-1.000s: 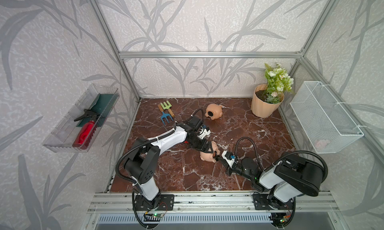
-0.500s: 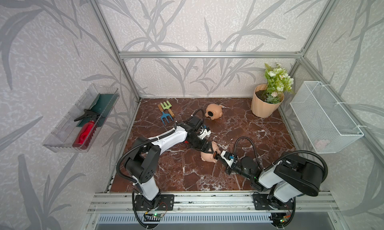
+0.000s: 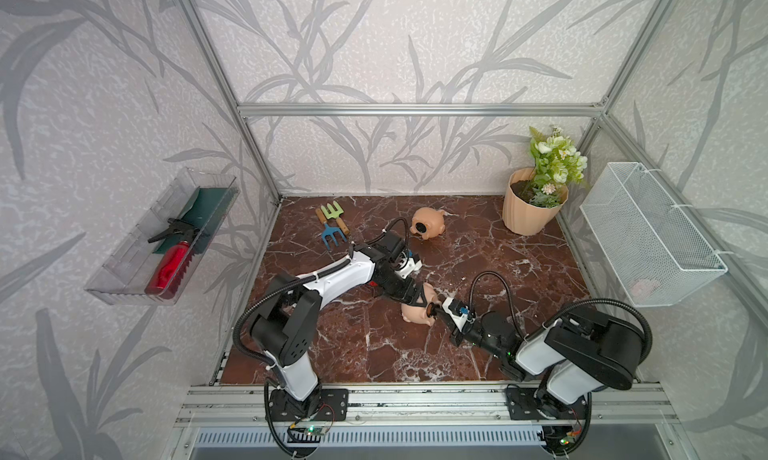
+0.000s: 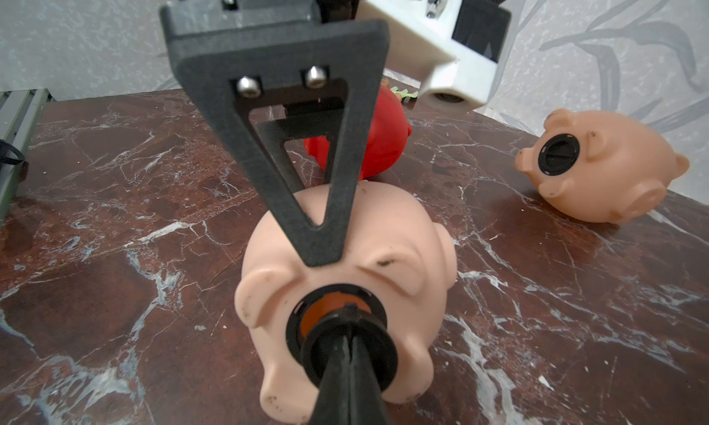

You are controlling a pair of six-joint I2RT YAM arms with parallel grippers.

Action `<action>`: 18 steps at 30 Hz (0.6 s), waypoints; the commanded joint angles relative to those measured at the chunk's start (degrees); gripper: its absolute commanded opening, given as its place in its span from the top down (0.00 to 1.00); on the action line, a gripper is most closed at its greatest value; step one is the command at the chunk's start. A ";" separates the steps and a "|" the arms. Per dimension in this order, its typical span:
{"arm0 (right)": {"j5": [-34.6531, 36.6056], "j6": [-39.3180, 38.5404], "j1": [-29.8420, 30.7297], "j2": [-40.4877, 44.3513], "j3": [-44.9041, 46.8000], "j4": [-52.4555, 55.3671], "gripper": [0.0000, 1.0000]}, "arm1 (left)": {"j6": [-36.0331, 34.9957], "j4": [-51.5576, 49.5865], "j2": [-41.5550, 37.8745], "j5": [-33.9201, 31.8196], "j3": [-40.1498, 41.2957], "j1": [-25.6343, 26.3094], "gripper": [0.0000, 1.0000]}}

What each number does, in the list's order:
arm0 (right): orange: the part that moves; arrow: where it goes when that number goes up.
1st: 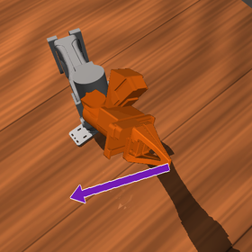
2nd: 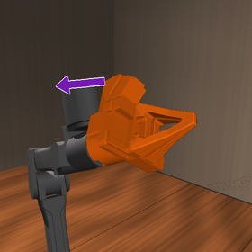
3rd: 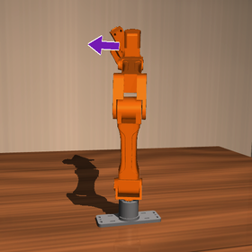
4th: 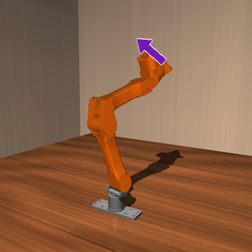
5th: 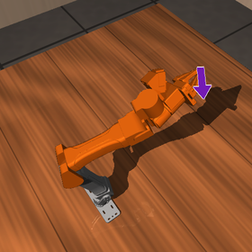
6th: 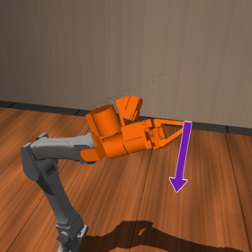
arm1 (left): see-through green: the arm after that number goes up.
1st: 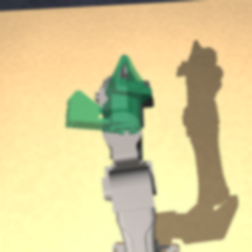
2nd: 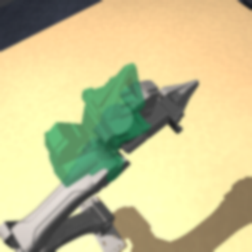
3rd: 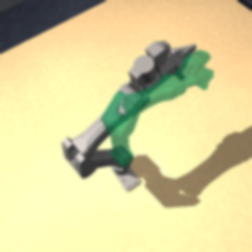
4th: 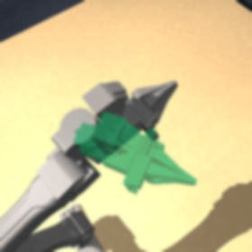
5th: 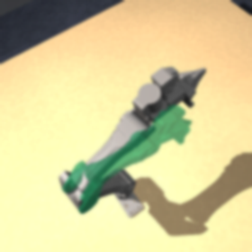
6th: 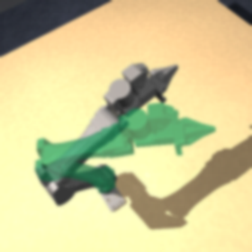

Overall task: Close piggy banks
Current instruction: Insert the knob into the piggy bank.

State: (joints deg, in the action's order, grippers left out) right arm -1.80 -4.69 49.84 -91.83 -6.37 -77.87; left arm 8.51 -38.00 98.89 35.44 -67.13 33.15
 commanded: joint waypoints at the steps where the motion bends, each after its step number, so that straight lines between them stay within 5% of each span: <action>1: -1.41 1.13 -0.62 -0.97 -0.41 -2.64 1.00 | -1.39 -3.97 2.64 -2.04 0.34 0.35 0.16; 9: -9.33 2.32 -5.10 -2.85 -1.67 -2.64 1.00 | -1.97 -4.26 2.79 -1.44 0.29 0.34 0.17; 18: -10.49 -0.78 -5.37 -3.44 -2.62 -2.64 1.00 | -2.03 -4.37 3.09 -0.64 0.42 0.41 0.17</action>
State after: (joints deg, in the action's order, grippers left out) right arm -10.79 -4.34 44.80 -94.91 -8.03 -78.15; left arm 7.55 -38.79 99.15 36.16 -67.48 33.08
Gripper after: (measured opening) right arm 0.046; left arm 0.832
